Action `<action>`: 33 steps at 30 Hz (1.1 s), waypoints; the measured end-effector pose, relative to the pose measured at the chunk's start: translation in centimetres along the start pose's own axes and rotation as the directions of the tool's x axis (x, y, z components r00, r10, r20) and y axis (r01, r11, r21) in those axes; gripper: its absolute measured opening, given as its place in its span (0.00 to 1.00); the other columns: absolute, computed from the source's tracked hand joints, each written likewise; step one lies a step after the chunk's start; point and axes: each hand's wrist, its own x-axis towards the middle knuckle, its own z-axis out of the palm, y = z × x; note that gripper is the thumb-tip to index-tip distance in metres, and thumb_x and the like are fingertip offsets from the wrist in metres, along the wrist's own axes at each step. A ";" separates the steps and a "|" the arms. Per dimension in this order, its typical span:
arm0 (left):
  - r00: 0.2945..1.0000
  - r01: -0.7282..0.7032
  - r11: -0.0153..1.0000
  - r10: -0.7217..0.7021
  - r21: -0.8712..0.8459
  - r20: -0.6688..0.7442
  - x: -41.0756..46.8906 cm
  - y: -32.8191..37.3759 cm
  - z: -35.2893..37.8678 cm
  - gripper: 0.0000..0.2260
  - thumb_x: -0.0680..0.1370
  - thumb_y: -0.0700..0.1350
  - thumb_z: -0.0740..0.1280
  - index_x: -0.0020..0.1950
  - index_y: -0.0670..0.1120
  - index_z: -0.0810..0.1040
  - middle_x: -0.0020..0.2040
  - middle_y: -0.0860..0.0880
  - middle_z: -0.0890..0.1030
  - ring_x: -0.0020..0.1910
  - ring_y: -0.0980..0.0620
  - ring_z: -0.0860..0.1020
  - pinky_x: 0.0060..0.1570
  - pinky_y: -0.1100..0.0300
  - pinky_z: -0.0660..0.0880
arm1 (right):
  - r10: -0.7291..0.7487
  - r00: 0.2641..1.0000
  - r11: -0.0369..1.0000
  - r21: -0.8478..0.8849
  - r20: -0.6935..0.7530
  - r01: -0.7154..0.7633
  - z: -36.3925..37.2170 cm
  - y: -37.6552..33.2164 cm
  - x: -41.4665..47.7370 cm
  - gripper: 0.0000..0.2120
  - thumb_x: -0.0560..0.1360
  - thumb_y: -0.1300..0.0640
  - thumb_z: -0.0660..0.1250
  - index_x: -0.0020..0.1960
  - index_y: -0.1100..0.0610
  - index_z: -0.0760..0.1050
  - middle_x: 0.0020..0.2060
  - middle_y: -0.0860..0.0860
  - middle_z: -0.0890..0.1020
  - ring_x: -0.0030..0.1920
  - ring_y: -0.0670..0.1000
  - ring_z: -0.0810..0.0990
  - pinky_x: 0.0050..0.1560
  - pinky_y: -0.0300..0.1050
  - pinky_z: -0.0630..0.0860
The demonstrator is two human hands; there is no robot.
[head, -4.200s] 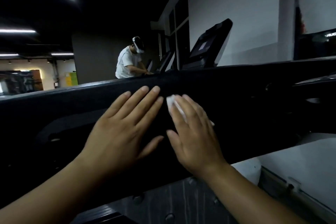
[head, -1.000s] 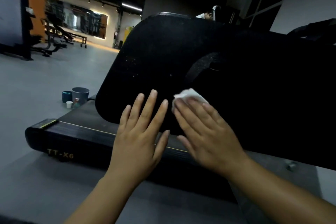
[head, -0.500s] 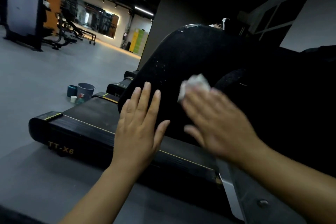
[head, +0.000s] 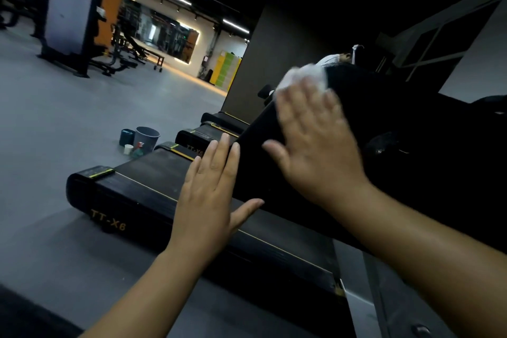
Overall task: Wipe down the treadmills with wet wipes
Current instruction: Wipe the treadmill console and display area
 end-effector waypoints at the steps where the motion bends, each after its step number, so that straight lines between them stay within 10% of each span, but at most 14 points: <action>1: 1.000 -0.006 1.000 0.006 0.003 -0.006 -0.1 -0.3 0.0 0.41 0.77 0.66 0.60 0.81 0.43 0.55 0.82 0.44 0.56 0.81 0.45 0.56 0.78 0.46 0.54 | -0.097 0.995 0.995 0.005 0.029 0.097 0.7 -1.7 -1.1 0.35 0.80 0.40 0.54 0.79 0.62 0.62 0.78 0.61 0.62 0.79 0.62 0.58 0.77 0.58 0.51; 5: 0.999 -0.030 0.998 0.029 0.048 0.021 -0.8 -0.9 -0.1 0.42 0.77 0.67 0.58 0.82 0.42 0.54 0.83 0.44 0.54 0.81 0.45 0.55 0.77 0.46 0.56 | -0.392 0.908 0.916 -0.026 0.150 0.400 1.0 -2.0 -6.4 0.31 0.81 0.46 0.58 0.80 0.59 0.60 0.79 0.57 0.60 0.80 0.57 0.55 0.78 0.56 0.53; 11: 0.999 -0.026 1.000 0.025 0.017 0.022 -0.9 -1.0 -0.1 0.42 0.77 0.66 0.60 0.82 0.42 0.53 0.83 0.45 0.52 0.82 0.47 0.54 0.77 0.46 0.58 | 0.027 1.000 0.999 -0.034 -0.012 -0.027 0.5 -1.6 -0.1 0.29 0.82 0.48 0.55 0.78 0.61 0.62 0.78 0.60 0.64 0.79 0.61 0.59 0.77 0.59 0.52; 19: 0.991 -0.010 0.995 -0.003 0.099 0.133 -2.4 -2.6 -1.1 0.47 0.74 0.65 0.66 0.82 0.40 0.52 0.83 0.43 0.53 0.82 0.45 0.54 0.78 0.47 0.57 | -0.422 0.892 0.903 -0.019 0.161 0.430 2.2 -4.2 -8.4 0.32 0.79 0.51 0.56 0.81 0.59 0.55 0.80 0.57 0.55 0.81 0.57 0.52 0.79 0.55 0.49; 24: 0.985 -0.017 0.993 -0.002 0.113 0.171 -2.4 -2.7 -1.4 0.50 0.71 0.60 0.74 0.82 0.40 0.52 0.83 0.42 0.53 0.82 0.45 0.54 0.78 0.45 0.57 | -0.089 0.996 0.996 -0.013 0.006 0.089 1.7 -5.0 -3.4 0.29 0.81 0.50 0.57 0.79 0.60 0.62 0.78 0.58 0.64 0.79 0.59 0.59 0.77 0.58 0.53; 30: 0.989 -0.062 0.998 0.057 0.034 0.133 -2.8 -0.8 -1.7 0.48 0.70 0.45 0.75 0.82 0.39 0.51 0.83 0.40 0.50 0.82 0.43 0.52 0.78 0.45 0.54 | -0.319 0.921 0.942 -0.030 0.224 0.333 1.6 -5.3 -11.7 0.36 0.76 0.53 0.61 0.81 0.59 0.55 0.81 0.56 0.53 0.81 0.56 0.49 0.79 0.55 0.45; 33: 0.984 -0.137 0.991 0.136 0.004 0.117 -2.9 1.9 -1.4 0.43 0.71 0.46 0.69 0.82 0.39 0.53 0.83 0.40 0.51 0.82 0.42 0.51 0.78 0.45 0.52 | -0.164 0.962 0.978 -0.093 0.220 0.188 -0.9 0.1 -12.4 0.33 0.76 0.56 0.57 0.80 0.59 0.57 0.79 0.56 0.61 0.80 0.55 0.53 0.77 0.59 0.47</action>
